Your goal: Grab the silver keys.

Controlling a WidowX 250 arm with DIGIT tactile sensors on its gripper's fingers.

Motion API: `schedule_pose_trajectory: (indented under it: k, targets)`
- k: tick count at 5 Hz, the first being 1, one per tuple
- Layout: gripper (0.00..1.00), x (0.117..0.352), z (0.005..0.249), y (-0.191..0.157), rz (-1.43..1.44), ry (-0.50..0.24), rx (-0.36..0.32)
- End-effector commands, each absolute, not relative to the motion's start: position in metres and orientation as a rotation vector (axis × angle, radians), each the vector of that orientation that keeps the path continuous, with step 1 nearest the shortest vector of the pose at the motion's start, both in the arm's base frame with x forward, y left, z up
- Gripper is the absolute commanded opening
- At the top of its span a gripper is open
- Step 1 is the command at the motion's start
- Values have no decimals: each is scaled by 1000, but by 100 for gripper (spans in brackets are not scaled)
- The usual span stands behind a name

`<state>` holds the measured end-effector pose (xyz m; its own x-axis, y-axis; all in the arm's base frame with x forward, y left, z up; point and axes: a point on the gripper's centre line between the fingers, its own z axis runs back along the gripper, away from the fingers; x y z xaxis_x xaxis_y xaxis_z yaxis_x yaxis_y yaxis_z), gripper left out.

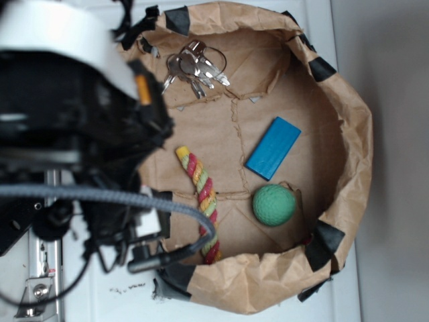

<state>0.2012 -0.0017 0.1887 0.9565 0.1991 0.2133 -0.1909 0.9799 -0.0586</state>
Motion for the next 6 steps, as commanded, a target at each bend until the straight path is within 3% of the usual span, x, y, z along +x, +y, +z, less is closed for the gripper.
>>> schedule_pose_trajectory:
  k: [1, 2, 6]
  targets:
    - [100, 245, 167, 16, 142, -296, -3]
    - [100, 268, 146, 28, 116, -306, 2]
    - [100, 268, 146, 28, 116, -306, 2]
